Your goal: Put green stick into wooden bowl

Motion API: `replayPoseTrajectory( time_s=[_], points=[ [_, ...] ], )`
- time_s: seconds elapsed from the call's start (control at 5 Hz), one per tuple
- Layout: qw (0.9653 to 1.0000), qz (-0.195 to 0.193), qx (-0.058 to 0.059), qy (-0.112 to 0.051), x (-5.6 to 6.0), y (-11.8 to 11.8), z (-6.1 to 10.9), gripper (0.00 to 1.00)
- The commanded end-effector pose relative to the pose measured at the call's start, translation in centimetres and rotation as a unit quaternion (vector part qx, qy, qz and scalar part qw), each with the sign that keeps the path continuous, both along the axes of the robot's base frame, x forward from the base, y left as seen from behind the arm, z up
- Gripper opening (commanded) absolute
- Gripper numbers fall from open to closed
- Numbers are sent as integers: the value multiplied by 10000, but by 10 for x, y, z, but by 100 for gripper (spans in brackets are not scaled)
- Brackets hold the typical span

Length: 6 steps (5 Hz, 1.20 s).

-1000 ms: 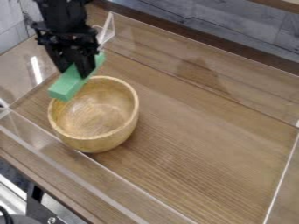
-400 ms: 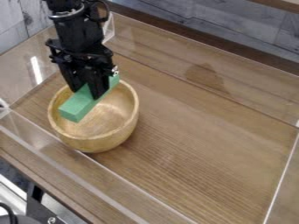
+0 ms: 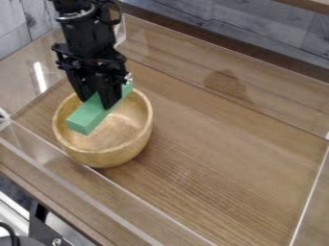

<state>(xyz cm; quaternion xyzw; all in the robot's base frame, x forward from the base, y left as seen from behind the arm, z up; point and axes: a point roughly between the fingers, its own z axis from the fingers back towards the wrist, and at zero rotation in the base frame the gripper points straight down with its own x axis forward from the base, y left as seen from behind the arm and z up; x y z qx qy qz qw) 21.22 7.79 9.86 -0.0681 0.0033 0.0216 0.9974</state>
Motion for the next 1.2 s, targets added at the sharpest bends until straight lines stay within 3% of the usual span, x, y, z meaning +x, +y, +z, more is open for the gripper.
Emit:
replayPoseTrajectory(
  time_s=[0.0, 0.6, 0.8, 1.0],
  points=[
    [10000, 22, 40, -66, 4, -1, 4, 0],
    [10000, 47, -5, 48, 6, -6, -1, 0],
    [9999, 46, -8, 106, 6, -6, 1, 100],
    [9999, 64, -32, 92, 8, -8, 4, 100]
  ],
)
